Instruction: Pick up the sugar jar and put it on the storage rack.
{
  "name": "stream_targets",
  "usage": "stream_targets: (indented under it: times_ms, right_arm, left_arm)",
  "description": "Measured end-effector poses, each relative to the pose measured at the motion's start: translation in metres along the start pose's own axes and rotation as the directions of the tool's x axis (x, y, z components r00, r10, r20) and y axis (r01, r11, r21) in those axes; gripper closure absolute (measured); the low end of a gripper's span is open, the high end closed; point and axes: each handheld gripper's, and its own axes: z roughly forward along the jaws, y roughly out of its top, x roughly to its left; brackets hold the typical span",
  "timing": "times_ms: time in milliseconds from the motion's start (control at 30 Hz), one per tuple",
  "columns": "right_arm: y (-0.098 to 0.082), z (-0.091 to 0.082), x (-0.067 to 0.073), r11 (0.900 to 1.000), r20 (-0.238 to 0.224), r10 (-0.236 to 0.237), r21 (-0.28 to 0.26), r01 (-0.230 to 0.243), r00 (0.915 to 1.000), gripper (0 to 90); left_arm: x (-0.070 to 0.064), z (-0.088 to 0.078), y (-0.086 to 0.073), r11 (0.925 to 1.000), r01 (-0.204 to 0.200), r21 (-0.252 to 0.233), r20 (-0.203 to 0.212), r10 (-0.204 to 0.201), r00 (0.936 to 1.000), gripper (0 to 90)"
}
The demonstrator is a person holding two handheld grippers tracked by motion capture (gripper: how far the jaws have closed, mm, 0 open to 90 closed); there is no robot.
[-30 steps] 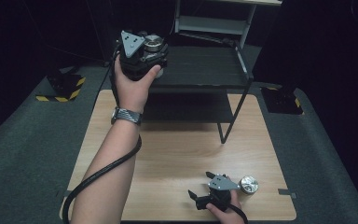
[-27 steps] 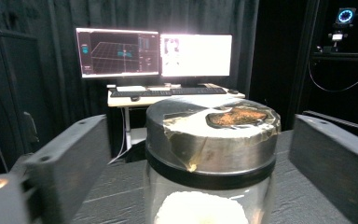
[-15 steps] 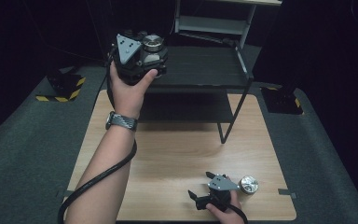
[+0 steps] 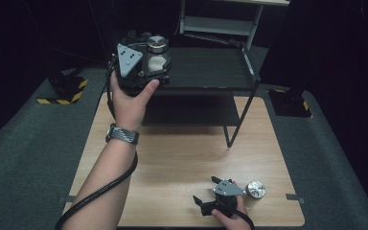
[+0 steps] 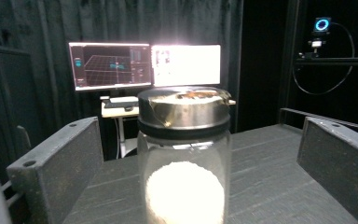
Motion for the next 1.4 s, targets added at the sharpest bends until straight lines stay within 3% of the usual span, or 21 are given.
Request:
stream_targets:
  times_ms: [267,533,600,933,1400]
  right_arm:
    - [0.0,0.0,0.0,1.0,0.0,-0.004,-0.001,0.004,1.0,0.7]
    - [0.0,0.0,0.0,1.0,0.0,-0.009,-0.001,0.009,1.0,0.8]
    - [0.0,0.0,0.001,1.0,0.001,-0.011,-0.003,0.011,0.9999,0.7]
    - [0.0,0.0,0.001,1.0,0.0,-0.011,0.002,0.011,0.9999,0.7]
    - [0.001,0.0,0.002,1.0,0.0,-0.015,0.003,0.015,0.9999,0.8]
  left_arm:
    - [0.0,-0.017,-0.01,0.9994,0.031,-0.014,0.011,-0.031,0.9995,0.6]
    - [0.003,-0.039,-0.027,0.9997,0.021,-0.013,0.021,-0.02,0.9996,0.6]
    - [0.004,-0.044,-0.032,0.9993,0.037,-0.009,0.029,-0.037,0.9989,0.6]
    - [-0.001,-0.07,-0.061,0.9996,0.002,0.027,0.05,-0.003,0.9987,0.6]
    - [-0.01,-0.1,-0.1,0.998,-0.004,0.063,0.082,-0.001,0.9966,0.6]
